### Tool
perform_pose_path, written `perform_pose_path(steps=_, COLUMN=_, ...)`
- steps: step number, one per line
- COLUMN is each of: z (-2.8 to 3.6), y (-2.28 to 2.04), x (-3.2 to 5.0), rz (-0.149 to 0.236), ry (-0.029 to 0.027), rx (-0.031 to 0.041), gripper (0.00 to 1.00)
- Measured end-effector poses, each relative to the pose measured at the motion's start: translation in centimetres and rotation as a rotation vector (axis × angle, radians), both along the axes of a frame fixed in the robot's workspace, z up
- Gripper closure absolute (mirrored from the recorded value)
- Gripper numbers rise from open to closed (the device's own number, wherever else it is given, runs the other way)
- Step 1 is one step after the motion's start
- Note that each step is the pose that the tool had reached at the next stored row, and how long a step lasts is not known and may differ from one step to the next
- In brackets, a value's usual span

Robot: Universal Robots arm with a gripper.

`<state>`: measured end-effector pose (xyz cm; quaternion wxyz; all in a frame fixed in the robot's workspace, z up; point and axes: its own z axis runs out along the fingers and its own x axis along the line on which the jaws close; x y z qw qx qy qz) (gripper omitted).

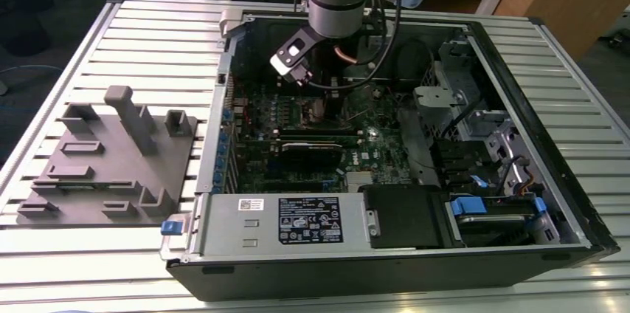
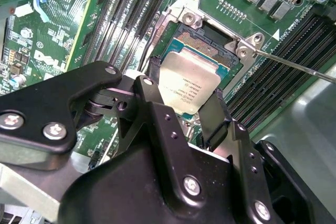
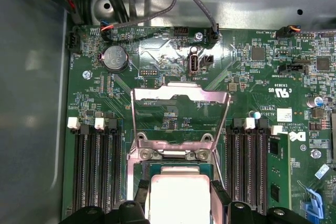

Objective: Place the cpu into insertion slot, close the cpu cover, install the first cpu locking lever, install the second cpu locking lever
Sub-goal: 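Place the cpu into insertion slot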

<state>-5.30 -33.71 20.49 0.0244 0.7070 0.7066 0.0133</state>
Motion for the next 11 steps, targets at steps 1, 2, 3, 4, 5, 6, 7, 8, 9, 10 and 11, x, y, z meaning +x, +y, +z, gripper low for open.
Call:
perform_pose_path(steps=1, z=-0.04, y=0.0, x=0.0, rz=0.0, ry=0.0001, rx=-0.0002, gripper=0.46)
perform_pose_path(steps=2, z=-0.08, y=-0.01, x=-0.02, rz=0.0, ry=0.0002, rx=-0.0004, gripper=0.46)
perform_pose_path(steps=3, z=-0.12, y=-0.01, x=-0.02, rz=0.0, ry=0.0002, rx=-0.0004, gripper=0.46)
perform_pose_path(steps=4, z=-0.15, y=-0.01, x=-0.02, rz=0.0, ry=0.0002, rx=-0.0004, gripper=0.46)
perform_pose_path(steps=5, z=-0.2, y=0.0, x=-0.02, rz=0.0, ry=0.0002, rx=-0.0003, gripper=0.46)
perform_pose_path(steps=6, z=-0.26, y=0.0, x=-0.02, rz=0.0, ry=0.0002, rx=-0.0003, gripper=0.46)
perform_pose_path(steps=7, z=-0.31, y=0.0, x=-0.02, rz=0.0, ry=0.0001, rx=-0.0002, gripper=0.46)
perform_pose_path(steps=8, z=-0.36, y=0.0, x=-0.03, rz=0.0, ry=0.0002, rx=-0.0003, gripper=0.46)
perform_pose_path(steps=9, z=-0.41, y=0.0, x=-0.03, rz=0.0, ry=0.0002, rx=-0.0003, gripper=0.46)
perform_pose_path(steps=10, z=-0.46, y=0.0, x=-0.04, rz=0.0, ry=0.0001, rx=-0.0003, gripper=0.46)
perform_pose_path(steps=11, z=-0.49, y=-0.01, x=-0.08, rz=0.0, ry=0.0002, rx=-0.0004, gripper=0.46)
